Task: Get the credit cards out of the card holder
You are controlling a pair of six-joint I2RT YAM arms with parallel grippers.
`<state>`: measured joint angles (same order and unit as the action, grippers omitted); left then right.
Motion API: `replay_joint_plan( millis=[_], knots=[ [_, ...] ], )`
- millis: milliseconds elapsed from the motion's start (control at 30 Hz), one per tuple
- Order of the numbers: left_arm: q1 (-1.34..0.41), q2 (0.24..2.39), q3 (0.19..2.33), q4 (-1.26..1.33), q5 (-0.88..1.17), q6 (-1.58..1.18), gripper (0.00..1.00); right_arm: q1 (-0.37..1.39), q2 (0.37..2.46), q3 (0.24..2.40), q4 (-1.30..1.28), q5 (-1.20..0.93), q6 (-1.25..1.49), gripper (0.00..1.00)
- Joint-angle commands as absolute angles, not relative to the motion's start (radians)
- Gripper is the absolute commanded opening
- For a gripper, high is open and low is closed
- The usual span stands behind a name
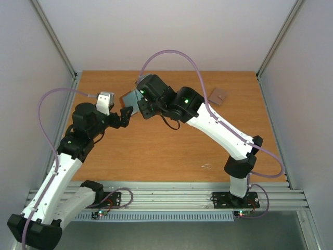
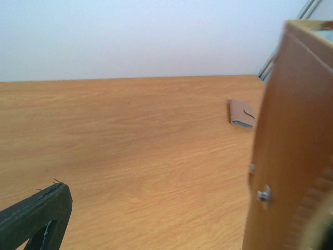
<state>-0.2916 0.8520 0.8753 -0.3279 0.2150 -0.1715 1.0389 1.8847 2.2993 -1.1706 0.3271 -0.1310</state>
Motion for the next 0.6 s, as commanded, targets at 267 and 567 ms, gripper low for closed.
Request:
replay_joint_plan(
  millis=[267,567],
  knots=[
    [-0.195,0.791,0.878,-0.279,0.557,-0.214,0.96,0.893,1.709,2.205,-1.132,-0.134,-0.280,0.01],
    [-0.189,0.773,0.828,-0.066,0.805,-0.390,0.58,0.833,1.616,2.068,-1.075,-0.456,-0.394,0.01]
  ],
)
